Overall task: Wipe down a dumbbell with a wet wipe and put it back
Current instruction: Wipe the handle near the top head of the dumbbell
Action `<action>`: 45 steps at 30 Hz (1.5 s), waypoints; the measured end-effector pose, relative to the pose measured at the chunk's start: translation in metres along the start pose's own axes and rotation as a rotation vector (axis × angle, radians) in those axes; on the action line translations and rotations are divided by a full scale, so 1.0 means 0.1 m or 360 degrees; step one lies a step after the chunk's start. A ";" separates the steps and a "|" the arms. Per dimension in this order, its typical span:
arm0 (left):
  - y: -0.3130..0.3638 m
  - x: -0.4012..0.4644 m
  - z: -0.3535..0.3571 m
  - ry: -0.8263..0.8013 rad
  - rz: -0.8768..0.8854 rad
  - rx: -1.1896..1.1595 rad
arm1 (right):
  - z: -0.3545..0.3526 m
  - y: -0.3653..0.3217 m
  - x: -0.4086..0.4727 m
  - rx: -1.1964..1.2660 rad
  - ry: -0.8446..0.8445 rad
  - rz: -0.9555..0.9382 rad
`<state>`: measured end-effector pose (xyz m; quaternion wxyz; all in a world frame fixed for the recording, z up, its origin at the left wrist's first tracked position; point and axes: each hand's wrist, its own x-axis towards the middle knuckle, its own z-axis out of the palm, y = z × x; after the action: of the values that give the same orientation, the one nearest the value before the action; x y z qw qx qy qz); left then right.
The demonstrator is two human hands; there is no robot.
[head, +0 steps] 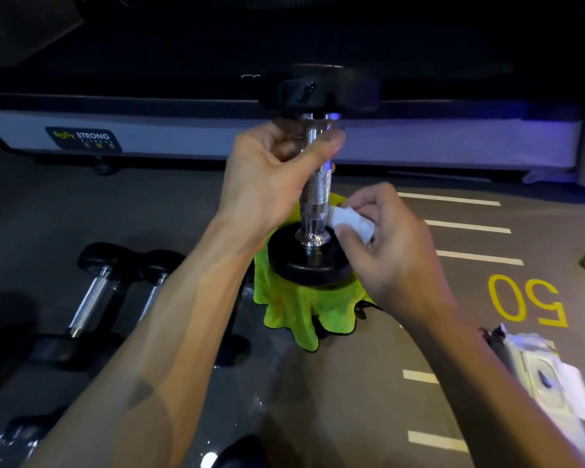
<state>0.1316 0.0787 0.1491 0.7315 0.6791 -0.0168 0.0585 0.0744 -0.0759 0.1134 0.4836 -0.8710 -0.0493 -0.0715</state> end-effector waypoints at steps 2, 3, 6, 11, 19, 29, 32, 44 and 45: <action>-0.01 -0.01 0.00 0.0005 0.0002 -0.0032 | 0.01 0.04 -0.02 0.0400 -0.0033 0.0172; -0.02 -0.02 0.00 0.0007 0.0005 -0.0035 | 0.02 0.04 -0.04 0.0558 -0.0081 0.0256; -0.02 -0.03 0.01 0.0003 -0.0007 -0.0024 | 0.01 0.03 -0.09 0.0542 -0.0162 0.0212; 0.00 -0.05 -0.01 0.0002 0.0003 -0.0004 | 0.04 0.04 -0.07 0.0250 -0.0051 0.0102; 0.03 -0.08 0.00 -0.0004 -0.0002 0.0037 | 0.14 -0.06 -0.16 0.0169 0.0078 -0.0104; 0.04 -0.07 -0.06 -0.0110 -0.0036 0.0098 | 0.22 -0.02 -0.08 0.0188 0.0152 -0.0196; 0.04 -0.05 -0.05 -0.0132 -0.0020 0.0095 | 0.25 -0.03 -0.12 0.0165 0.0207 -0.0229; 0.05 -0.04 -0.06 -0.0113 -0.0055 0.0037 | 0.39 0.02 -0.13 0.0014 0.0290 -0.0522; 0.05 -0.04 -0.08 -0.0104 -0.0060 0.0040 | 0.38 0.04 -0.12 0.0099 0.0258 -0.0481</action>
<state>0.1269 0.0867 0.1532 0.7230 0.6899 -0.0271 0.0227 0.0663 -0.0459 0.0882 0.4964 -0.8297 -0.1426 -0.2118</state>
